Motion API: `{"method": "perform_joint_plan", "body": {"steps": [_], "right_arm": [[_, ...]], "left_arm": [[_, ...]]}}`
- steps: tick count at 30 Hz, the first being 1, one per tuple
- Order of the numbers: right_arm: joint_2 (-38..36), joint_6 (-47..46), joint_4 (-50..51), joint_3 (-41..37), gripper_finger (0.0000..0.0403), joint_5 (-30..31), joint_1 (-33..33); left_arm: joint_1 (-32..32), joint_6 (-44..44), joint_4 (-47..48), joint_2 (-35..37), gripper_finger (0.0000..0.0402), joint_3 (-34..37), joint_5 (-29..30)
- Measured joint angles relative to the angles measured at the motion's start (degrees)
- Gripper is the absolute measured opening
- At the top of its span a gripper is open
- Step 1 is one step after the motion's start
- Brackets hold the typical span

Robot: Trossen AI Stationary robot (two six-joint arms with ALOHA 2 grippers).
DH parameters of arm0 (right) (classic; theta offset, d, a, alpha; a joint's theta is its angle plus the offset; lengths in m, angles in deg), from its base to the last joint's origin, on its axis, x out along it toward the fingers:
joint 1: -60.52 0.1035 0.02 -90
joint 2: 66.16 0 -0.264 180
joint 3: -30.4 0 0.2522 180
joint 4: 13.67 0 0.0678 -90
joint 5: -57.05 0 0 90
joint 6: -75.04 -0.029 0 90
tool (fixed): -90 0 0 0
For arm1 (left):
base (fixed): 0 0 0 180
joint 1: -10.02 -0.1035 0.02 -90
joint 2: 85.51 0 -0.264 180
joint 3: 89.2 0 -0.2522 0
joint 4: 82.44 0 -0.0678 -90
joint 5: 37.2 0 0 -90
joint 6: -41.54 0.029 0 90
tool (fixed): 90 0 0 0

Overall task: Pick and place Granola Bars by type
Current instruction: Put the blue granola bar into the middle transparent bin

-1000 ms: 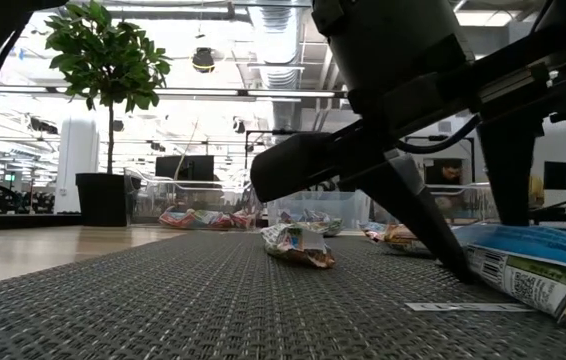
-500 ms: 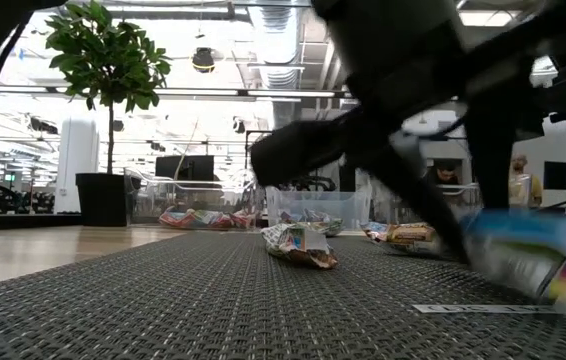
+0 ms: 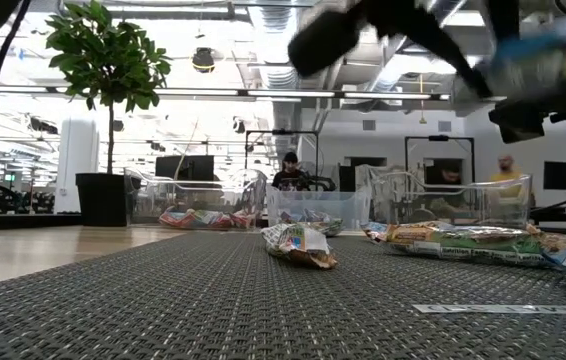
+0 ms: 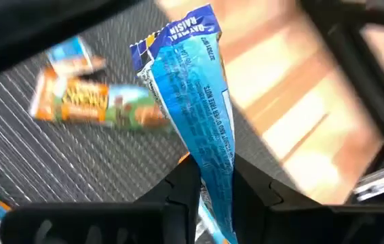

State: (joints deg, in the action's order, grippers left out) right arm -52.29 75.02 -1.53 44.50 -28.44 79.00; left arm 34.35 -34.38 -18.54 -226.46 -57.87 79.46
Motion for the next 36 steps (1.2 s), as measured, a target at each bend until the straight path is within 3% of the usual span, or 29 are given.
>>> {"method": "perform_joint_plan", "body": {"steps": [15, 27, 36], "right_arm": [[-0.02, 0.00, -0.08, 0.00, 0.0221, 0.00, 0.00], [-0.02, 0.00, -0.08, 0.00, 0.0221, 0.00, 0.02], [-0.02, 0.00, -0.08, 0.00, 0.0221, 0.00, 0.02]], "left_arm": [[-0.53, 7.24, 1.04, 9.79, 0.0057, -0.04, 13.30], [-1.93, 5.94, 7.06, 10.78, 0.0057, -0.07, 13.35], [-8.30, 6.73, 11.65, 10.74, 0.0057, -0.07, 11.70]]}}
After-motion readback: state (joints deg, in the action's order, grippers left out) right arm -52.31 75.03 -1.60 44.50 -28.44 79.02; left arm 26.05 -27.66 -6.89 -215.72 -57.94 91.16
